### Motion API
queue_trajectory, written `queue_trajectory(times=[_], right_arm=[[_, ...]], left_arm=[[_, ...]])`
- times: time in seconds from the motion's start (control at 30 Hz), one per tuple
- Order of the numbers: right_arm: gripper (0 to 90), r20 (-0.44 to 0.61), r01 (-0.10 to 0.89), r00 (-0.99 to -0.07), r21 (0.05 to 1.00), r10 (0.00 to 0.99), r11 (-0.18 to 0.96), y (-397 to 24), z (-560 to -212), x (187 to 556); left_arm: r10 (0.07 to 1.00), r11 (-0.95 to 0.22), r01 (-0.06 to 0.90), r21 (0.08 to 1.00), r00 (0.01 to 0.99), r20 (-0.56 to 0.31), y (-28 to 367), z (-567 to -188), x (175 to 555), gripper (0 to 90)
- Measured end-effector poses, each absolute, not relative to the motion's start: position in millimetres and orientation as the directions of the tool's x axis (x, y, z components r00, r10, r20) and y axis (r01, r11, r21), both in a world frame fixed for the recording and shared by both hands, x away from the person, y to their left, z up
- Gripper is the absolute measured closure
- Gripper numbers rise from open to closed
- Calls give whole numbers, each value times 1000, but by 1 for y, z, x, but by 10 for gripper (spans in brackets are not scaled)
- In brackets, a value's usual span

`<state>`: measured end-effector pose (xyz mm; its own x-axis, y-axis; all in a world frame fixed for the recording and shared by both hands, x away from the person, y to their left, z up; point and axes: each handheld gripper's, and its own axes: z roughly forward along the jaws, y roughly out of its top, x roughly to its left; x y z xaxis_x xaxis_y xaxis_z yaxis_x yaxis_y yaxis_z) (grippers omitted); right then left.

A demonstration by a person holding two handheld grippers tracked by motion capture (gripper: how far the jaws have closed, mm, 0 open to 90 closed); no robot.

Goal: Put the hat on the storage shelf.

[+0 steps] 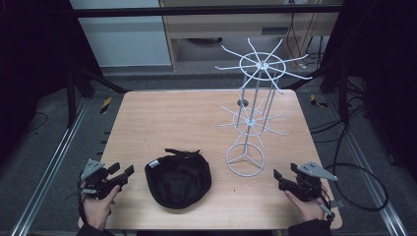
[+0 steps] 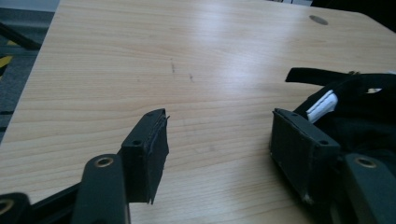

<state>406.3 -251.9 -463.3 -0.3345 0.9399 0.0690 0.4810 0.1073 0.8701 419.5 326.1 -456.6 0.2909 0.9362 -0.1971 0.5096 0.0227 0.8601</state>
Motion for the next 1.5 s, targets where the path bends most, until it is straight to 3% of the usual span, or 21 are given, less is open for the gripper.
queue_trajectory(times=[0.4,0.8,1.5], right_arm=[[413,101,501,-435,853,895,147,-214,-459,402],[428,116,481,-517,859,848,176,-174,-454,402],[421,135,460,-624,860,770,221,-105,-448,414]], left_arm=[[925,-11,486,874,337,-175,311,-449,409,441],[909,-55,473,879,388,-152,295,-447,405,460],[903,-138,540,830,414,-119,275,-461,412,467]])
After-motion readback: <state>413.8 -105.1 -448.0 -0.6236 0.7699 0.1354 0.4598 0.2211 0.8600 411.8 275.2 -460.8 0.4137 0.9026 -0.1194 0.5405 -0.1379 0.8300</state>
